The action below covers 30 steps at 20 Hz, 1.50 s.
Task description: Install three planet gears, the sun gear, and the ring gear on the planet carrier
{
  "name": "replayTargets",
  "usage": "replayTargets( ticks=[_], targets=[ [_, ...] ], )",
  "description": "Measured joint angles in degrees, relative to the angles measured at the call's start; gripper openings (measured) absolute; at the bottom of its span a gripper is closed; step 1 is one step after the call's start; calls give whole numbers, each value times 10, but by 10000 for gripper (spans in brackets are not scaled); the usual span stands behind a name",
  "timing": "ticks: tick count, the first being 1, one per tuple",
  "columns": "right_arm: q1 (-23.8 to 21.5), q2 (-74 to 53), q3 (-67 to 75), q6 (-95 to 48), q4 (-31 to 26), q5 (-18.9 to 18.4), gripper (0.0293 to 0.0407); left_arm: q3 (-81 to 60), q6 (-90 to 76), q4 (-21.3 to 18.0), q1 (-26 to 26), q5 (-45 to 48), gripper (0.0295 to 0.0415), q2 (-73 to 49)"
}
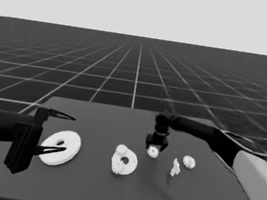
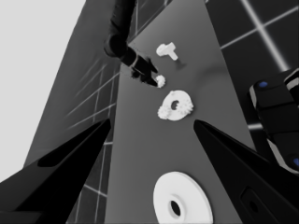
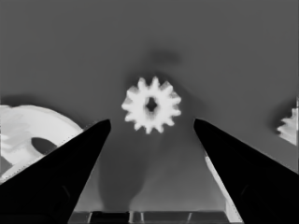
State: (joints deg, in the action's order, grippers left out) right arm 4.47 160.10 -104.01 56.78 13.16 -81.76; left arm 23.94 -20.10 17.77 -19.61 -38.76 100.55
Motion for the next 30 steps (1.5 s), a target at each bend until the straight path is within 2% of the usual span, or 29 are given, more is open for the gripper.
replayTargets(
  ticks=[2, 7, 9, 10, 17, 18, 19, 21, 23, 27, 28, 30],
  targets=[
    [28, 17, -43, -20, 17, 21, 385, 0, 0, 0, 0, 0, 385, 0],
    [39, 26, -67, -32, 23, 32, 385, 0, 0, 0, 0, 0, 385, 0],
    [39, 27, -68, -32, 24, 33, 315, 0, 0, 0, 0, 0, 385, 0],
    [39, 27, -68, -32, 24, 33, 312, 0, 0, 0, 0, 0, 385, 0],
    [39, 27, -69, -33, 24, 33, 312, 0, 0, 0, 0, 0, 385, 0],
    [-14, -17, 44, 22, -26, -31, 312, 0, 0, 0, 0, 0, 385, 0],
    [-80, -29, 75, 38, -72, -59, 312, 0, 0, 0, 0, 0, 385, 0],
    [-141, -25, 66, 33, -119, -80, 312, 0, 0, 0, 0, 0, 385, 0],
    [-160, -20, 55, 27, -135, -87, 312, 0, 0, 0, 0, 0, 385, 0],
    [-167, -18, 48, 23, -142, -91, 312, 0, 0, 0, 0, 0, 385, 0],
    [-168, -4, 118, 114, -144, -89, 312, 0, 0, 0, 0, 0, 385, 0],
    [-169, 37, 161, 190, -146, -87, 312, 0, 0, 0, 0, 0, 385, 0]
  ],
)
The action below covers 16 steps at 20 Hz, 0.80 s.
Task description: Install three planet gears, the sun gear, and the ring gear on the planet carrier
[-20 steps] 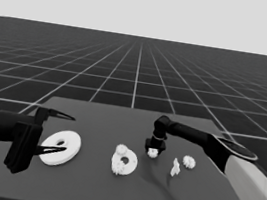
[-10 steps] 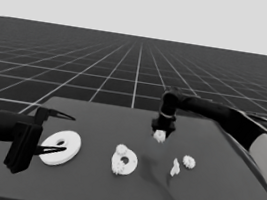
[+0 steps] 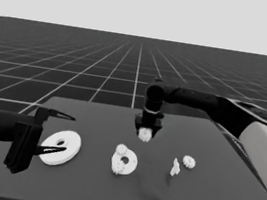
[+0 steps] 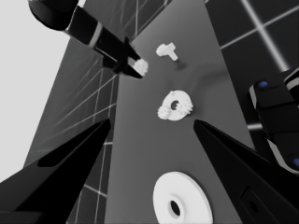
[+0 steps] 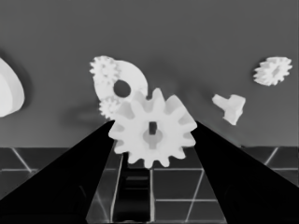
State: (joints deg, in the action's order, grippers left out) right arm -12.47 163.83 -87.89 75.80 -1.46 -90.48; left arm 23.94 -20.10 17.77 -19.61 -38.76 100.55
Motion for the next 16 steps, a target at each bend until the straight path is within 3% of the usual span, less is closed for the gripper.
replayTargets(
  ticks=[7, 8, 9, 10, 12, 16],
  targets=[
    [-2, 24, 9, 35, -1, 1, 312, 0, 0, 0, 0, 0, 385, 0],
    [70, 23, 13, 37, 86, 18, 312, 0, 0, 0, 0, 0, 385, 0],
    [134, 27, -4, 27, 138, 28, 312, 0, 0, 0, 0, 0, 385, 0],
    [169, 33, -25, 14, 166, 38, 312, 0, 0, 0, 0, 0, 385, 0],
    [197, 41, -53, -3, 191, 50, 312, 0, 0, 0, 0, 0, 385, 0],
    [208, 45, -67, -11, 201, 56, 312, 0, 0, 0, 0, 0, 385, 0]
  ],
)
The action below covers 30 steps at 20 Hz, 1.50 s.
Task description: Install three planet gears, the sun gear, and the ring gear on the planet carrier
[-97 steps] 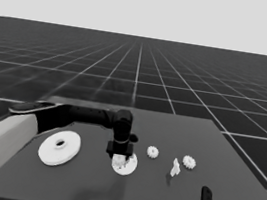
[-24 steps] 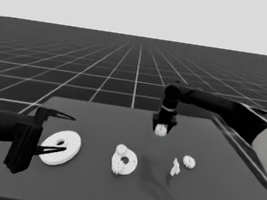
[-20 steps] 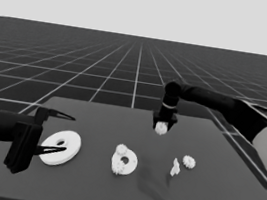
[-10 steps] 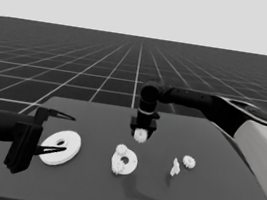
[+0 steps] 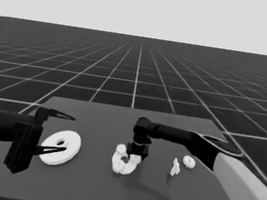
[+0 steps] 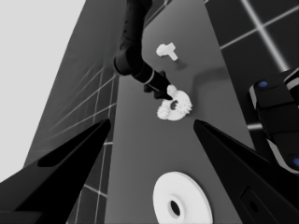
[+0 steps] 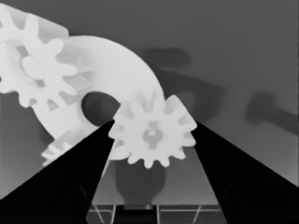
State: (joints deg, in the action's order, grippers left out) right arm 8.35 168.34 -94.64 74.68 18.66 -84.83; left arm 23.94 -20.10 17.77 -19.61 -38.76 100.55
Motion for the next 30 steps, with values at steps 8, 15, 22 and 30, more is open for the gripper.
replayTargets(
  ticks=[8, 15, 22, 30],
  targets=[
    [1, 1, -2, -1, 1, 1, 385, 0, 0, 0, 0, 0, 385, 0],
    [-183, -24, 89, 55, -176, -52, 385, 0, 0, 0, 0, 0, 385, 0],
    [-214, -134, 182, -35, -206, -58, 386, 0, 0, 0, 0, 0, 385, 0],
    [-220, -361, 32, -337, -202, -75, 385, 0, 0, 0, 0, 0, 385, 0]
  ],
)
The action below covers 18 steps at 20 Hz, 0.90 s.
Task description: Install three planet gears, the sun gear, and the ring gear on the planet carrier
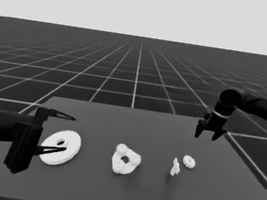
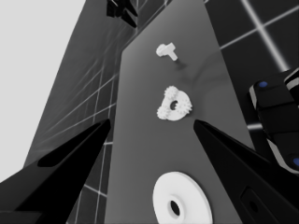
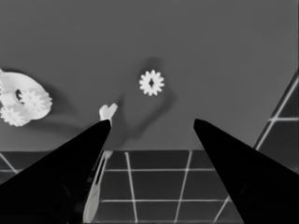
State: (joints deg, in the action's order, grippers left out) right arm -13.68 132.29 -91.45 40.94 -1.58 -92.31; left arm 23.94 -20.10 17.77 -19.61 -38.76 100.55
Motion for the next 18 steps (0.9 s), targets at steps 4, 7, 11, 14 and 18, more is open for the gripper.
replayTargets(
  ticks=[4, 7, 11, 14, 18],
  targets=[
    [178, 19, -42, -17, 115, 138, 385, 0, 0, 0, 0, 0, 385, 0],
    [213, 42, -87, -33, 130, 168, 385, 0, 0, 0, 0, 0, 385, 0],
    [220, 48, -98, -37, 133, 176, 385, 0, 0, 0, 0, 0, 385, 0],
    [220, 48, -100, -38, 133, 176, 312, 0, 0, 0, 0, 0, 385, 0],
    [220, 49, -100, -38, 133, 176, 312, 0, 0, 0, 0, 0, 385, 0]
  ],
)
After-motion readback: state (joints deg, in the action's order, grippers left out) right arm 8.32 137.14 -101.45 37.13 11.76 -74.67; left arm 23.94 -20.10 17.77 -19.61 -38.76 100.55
